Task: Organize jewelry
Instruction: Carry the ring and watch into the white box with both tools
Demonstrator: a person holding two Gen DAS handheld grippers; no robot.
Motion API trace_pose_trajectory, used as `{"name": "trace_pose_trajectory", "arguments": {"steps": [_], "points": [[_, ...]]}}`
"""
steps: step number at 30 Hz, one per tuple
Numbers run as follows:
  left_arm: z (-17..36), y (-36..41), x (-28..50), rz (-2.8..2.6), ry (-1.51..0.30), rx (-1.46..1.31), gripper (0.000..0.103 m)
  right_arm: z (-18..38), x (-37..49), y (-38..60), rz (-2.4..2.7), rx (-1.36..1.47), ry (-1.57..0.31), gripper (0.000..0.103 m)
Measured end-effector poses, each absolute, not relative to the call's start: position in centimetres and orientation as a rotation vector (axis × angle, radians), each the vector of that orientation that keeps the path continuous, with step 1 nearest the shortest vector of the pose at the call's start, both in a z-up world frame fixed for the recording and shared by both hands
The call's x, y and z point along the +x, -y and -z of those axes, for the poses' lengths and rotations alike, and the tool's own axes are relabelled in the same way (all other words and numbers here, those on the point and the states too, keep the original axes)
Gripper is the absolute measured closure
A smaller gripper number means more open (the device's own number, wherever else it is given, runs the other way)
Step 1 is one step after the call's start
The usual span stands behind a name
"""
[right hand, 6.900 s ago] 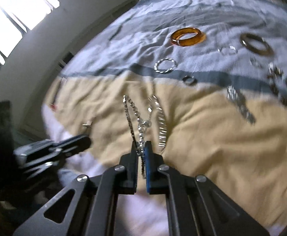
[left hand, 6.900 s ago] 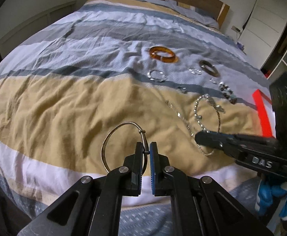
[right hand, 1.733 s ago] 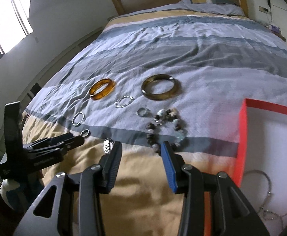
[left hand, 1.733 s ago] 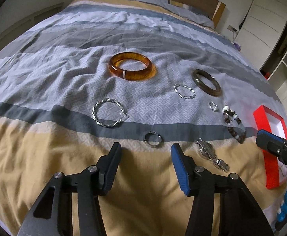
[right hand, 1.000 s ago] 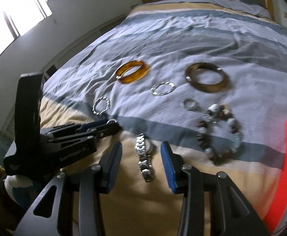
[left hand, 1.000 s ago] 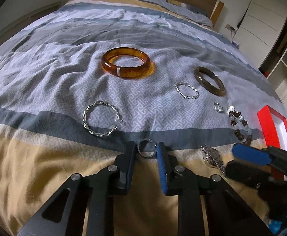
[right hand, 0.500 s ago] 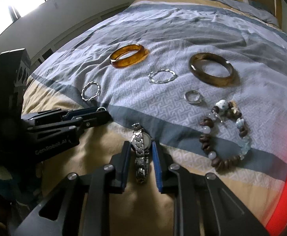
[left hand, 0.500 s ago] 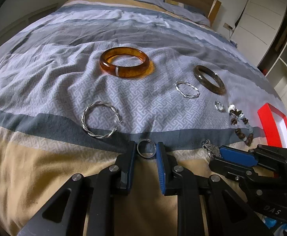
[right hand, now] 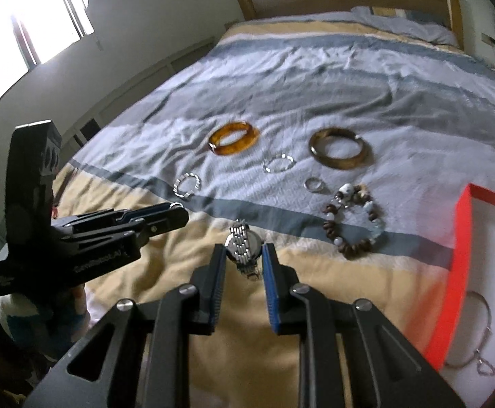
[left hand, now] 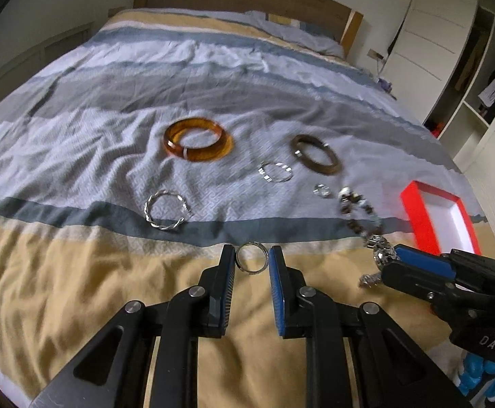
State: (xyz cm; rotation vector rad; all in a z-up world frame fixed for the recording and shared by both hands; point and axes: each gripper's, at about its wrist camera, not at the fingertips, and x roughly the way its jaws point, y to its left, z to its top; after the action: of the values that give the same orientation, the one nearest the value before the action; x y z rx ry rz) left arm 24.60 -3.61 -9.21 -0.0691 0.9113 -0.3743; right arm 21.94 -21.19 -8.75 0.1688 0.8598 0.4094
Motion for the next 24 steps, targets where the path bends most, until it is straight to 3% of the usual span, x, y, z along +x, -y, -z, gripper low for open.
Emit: {"name": "trace_pose_trajectory", "arguments": {"steps": [13, 24], "points": [[3.0, 11.2, 20.0, 0.544, -0.840, -0.033, 0.083, 3.6, 15.4, 28.3, -0.286, 0.205, -0.740, 0.083], [5.0, 25.4, 22.1, 0.743, -0.906, 0.007, 0.083, 6.4, 15.3, 42.0, -0.005, 0.220, -0.800, 0.083]]}}
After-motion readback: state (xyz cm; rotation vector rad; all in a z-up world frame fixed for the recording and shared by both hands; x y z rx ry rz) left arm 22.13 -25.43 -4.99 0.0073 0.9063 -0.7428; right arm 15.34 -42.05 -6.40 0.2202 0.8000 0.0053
